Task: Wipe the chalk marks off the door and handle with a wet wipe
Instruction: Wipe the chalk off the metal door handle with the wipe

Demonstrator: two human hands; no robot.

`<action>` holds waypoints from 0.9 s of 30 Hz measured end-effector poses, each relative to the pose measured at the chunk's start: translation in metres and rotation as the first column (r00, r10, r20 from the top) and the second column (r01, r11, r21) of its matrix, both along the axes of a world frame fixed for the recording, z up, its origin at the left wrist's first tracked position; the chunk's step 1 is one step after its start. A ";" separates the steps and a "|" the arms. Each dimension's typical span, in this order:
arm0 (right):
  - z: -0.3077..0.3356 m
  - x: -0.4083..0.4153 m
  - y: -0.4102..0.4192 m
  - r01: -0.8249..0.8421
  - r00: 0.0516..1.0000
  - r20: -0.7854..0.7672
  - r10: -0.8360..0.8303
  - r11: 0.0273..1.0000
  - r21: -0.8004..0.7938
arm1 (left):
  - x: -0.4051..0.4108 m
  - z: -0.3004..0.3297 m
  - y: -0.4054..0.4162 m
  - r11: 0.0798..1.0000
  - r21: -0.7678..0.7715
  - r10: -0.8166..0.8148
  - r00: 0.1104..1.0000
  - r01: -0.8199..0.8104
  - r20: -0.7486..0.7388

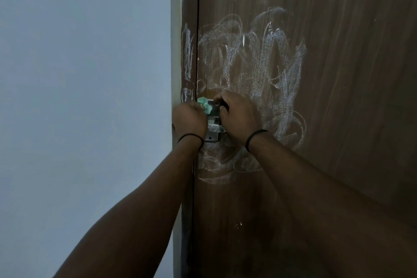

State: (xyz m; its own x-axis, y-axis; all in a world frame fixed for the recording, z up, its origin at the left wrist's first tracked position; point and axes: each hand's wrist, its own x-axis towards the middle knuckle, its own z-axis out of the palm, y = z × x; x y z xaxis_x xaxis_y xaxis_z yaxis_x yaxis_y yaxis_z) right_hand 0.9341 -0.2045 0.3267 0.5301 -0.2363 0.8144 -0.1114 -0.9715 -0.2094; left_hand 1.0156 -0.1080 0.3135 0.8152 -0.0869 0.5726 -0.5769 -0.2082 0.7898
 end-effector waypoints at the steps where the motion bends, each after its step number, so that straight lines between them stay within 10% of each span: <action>1: 0.001 -0.001 -0.001 0.007 1.000 -0.013 -0.006 1.000 0.022 | 0.000 0.004 -0.001 1.000 -0.002 0.000 1.000 0.000 0.002; 27: 0.017 0.006 0.028 0.065 0.927 -0.370 -0.067 0.998 -0.017 | -0.001 0.002 0.025 0.968 0.228 -0.129 0.989 0.109 0.073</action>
